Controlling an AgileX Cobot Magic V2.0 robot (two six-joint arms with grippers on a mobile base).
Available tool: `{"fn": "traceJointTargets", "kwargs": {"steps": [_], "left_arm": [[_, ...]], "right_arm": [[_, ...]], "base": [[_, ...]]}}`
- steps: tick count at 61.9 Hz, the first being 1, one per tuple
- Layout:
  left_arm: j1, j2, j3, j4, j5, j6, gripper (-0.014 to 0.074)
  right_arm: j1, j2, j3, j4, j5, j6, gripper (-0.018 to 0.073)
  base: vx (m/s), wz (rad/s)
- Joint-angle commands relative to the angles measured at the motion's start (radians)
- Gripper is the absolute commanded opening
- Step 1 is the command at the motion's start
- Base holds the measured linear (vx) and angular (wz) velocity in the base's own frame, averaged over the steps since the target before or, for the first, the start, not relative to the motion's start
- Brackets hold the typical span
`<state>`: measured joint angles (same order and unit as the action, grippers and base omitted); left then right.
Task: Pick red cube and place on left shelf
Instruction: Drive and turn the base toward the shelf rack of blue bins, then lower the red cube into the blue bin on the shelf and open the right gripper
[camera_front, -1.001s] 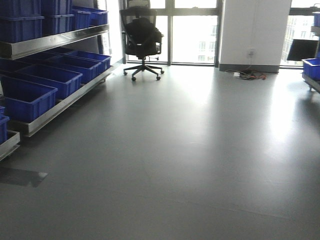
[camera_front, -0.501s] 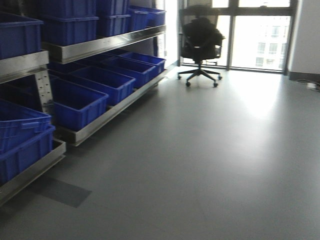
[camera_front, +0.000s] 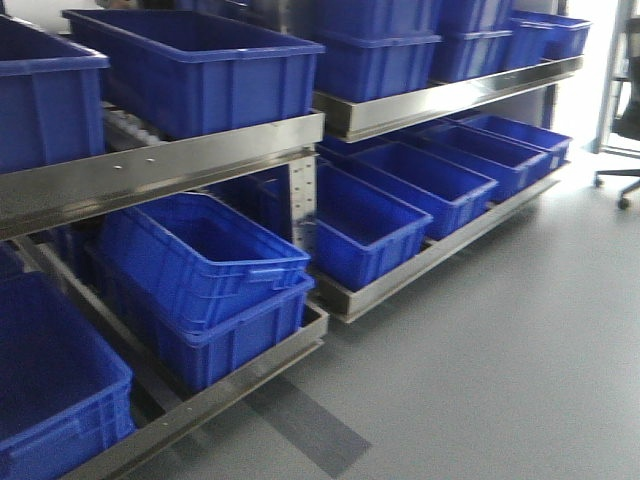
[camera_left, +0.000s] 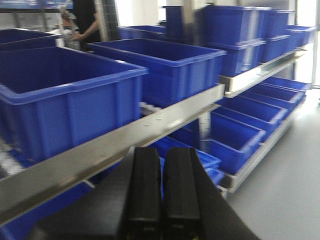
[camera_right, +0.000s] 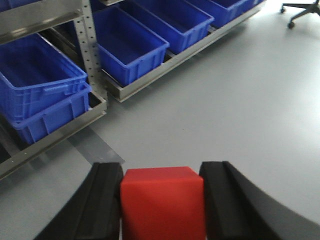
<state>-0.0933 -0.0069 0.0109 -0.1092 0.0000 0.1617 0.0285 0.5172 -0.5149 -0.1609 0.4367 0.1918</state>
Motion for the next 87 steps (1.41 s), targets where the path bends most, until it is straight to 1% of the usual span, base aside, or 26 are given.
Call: {"fn": "traceJointTargets", "kwargs": {"steps": [1, 28, 51, 64, 87], "left_arm": [[0.002, 0.006, 0.022, -0.009, -0.084, -0.002, 0.0106], [0.002, 0.006, 0.022, -0.009, -0.084, -0.002, 0.0106], [0.003, 0.006, 0.022, -0.009, -0.084, -0.002, 0.0106], [0.003, 0.006, 0.022, -0.009, -0.084, -0.002, 0.0106], [0.003, 0.006, 0.022, -0.009, -0.084, -0.002, 0.0106]], "right_arm": [[-0.006, 0.008, -0.032, -0.014, -0.089, -0.002, 0.0057], [-0.006, 0.008, -0.032, -0.014, -0.089, -0.002, 0.0057], [-0.006, 0.008, -0.032, -0.014, -0.089, -0.002, 0.0057], [-0.006, 0.008, -0.032, -0.014, -0.089, -0.002, 0.0057], [-0.006, 0.008, -0.032, -0.014, -0.089, -0.002, 0.0057]], "base": [[0.49, 0.78], [0.46, 0.71], [0.34, 0.59], [0.20, 0.38], [0.09, 0.20]]}}
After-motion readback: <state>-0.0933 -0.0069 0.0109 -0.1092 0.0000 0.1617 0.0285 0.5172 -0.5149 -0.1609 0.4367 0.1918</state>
